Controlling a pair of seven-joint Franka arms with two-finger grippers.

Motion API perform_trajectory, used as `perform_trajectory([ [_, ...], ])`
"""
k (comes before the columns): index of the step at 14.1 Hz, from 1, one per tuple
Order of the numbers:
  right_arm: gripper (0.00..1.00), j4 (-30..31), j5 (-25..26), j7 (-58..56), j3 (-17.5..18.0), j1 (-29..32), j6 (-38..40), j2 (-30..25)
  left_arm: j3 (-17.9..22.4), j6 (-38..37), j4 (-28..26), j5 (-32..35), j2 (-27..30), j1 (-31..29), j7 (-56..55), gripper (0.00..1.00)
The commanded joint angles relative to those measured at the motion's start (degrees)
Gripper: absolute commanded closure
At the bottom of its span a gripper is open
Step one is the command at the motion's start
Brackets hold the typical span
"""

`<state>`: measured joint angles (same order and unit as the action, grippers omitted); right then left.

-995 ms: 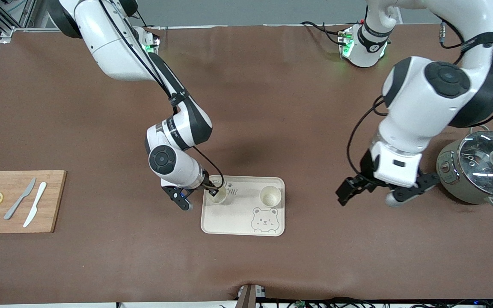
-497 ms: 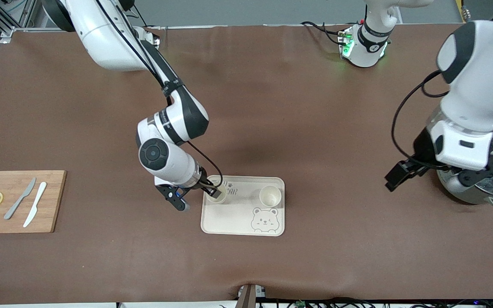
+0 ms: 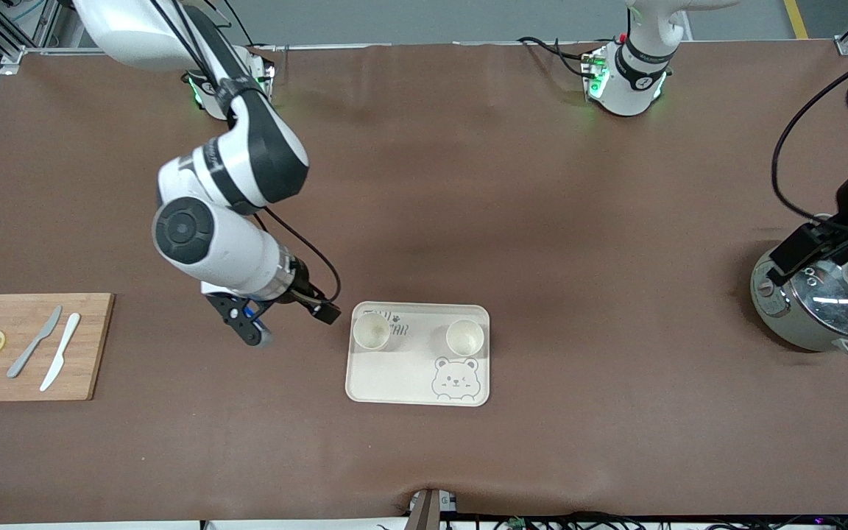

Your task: Place white IKEA cup upright on tray with both arms

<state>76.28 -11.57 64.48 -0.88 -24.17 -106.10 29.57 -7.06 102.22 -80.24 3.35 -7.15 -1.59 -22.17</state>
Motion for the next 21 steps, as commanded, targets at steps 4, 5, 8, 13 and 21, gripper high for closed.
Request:
perform_trajectory([
  [4, 0.0, 3.61, 0.4, -12.35, 0.26, 4.82, 12.38, -10.67, -0.14, -12.62, -1.5, -1.24, 4.15, -1.58, 8.72, 0.0],
  [5, 0.0, 3.7, 0.75, -12.8, 0.17, 5.96, 14.41, -12.24, -0.32, -14.14, -1.5, -1.24, 4.85, -1.49, 8.73, 0.0],
  [8, 0.0, 5.36, 6.01, -26.9, 0.17, 9.04, 19.17, -16.2, -0.23, -15.03, -1.94, -0.37, 7.05, -0.17, 8.47, 0.0],
  [13, 0.0, 12.83, 7.78, -50.21, 0.17, 17.65, 19.26, -24.11, -0.06, -18.9, -7.27, -0.54, 11.79, 0.71, 11.97, 0.0],
  [21, 0.0, 13.19, 10.34, -62.46, 0.44, 21.97, 22.5, -31.33, 2.05, -17.58, -11.16, -1.77, 15.06, 2.29, 16.72, 0.0],
])
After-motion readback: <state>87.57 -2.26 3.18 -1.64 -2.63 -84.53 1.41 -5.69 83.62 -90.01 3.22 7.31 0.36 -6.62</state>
